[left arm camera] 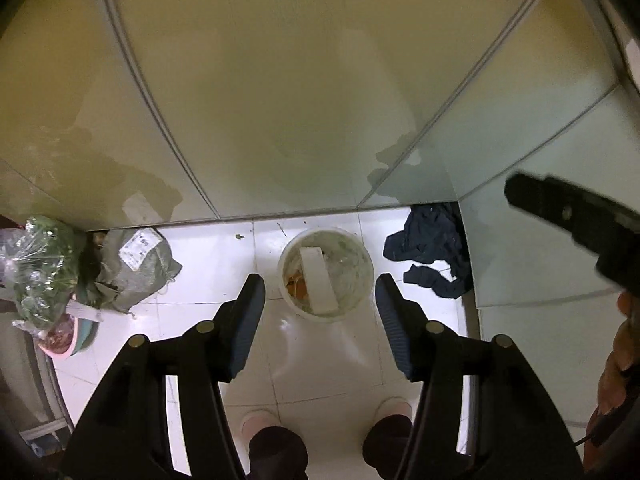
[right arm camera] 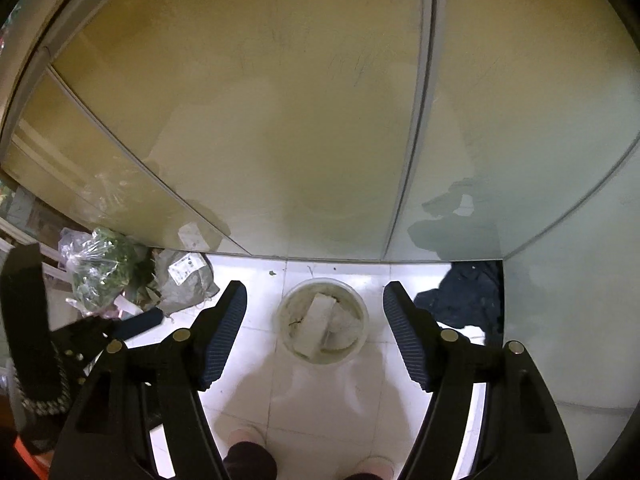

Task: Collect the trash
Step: 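Raise both tools back toward the bottles on the cloth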

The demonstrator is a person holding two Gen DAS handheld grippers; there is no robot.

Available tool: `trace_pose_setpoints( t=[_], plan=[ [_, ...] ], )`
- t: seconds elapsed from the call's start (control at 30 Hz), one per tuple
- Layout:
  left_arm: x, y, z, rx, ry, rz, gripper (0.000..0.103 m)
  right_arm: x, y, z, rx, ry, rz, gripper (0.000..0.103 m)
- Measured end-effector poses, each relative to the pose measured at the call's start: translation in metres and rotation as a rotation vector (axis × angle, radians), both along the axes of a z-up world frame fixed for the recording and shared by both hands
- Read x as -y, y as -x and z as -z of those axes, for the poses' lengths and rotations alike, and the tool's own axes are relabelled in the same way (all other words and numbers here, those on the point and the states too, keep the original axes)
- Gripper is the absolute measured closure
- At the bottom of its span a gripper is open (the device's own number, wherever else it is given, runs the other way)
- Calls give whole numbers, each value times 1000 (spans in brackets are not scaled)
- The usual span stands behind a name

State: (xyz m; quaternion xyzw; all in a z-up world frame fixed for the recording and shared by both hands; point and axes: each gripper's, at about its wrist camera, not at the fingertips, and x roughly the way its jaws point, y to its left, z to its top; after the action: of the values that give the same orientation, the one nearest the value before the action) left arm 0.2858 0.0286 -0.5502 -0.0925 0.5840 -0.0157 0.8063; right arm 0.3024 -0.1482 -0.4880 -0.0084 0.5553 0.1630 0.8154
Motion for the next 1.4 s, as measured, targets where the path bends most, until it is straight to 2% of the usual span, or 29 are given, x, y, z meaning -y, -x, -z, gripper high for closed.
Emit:
trace_pose_setpoints(
  t=[0.2, 0.4, 0.47, 0.5, 0.67, 0.77, 0.87, 0.93, 1.07, 1.4],
  plan=[
    [-16, 6, -74, 46, -16, -28, 46, 6, 9, -53, 1, 11, 14, 36],
    [-28, 13, -176, 120, -23, -46, 46, 10, 20, -136, 37, 0, 33, 36],
    [-33, 15, -219, 162, -27, -46, 47, 10, 23, -164, 61, -8, 40, 36],
    [-35, 16, -230, 176, -28, -45, 47, 9, 26, -176, 72, -10, 43, 36],
    [-48, 22, -329, 317, -33, -18, 42, -3, 39, -257, 175, -22, 66, 36],
    [-54, 24, -369, 396, -40, 4, 34, -9, 48, -304, 258, -27, 93, 36],
    [-65, 28, -405, 465, -69, 32, 32, -14, 56, -341, 338, -44, 122, 32],
    [-67, 27, -419, 490, -78, 43, 30, -17, 61, -358, 387, -39, 142, 32],
    [-81, 20, -436, 528, -80, 34, 12, -19, 61, -379, 450, -37, 181, 31],
    [-89, -29, -449, 561, -65, -33, 12, -14, 19, -397, 519, -48, 186, 28]
  ],
)
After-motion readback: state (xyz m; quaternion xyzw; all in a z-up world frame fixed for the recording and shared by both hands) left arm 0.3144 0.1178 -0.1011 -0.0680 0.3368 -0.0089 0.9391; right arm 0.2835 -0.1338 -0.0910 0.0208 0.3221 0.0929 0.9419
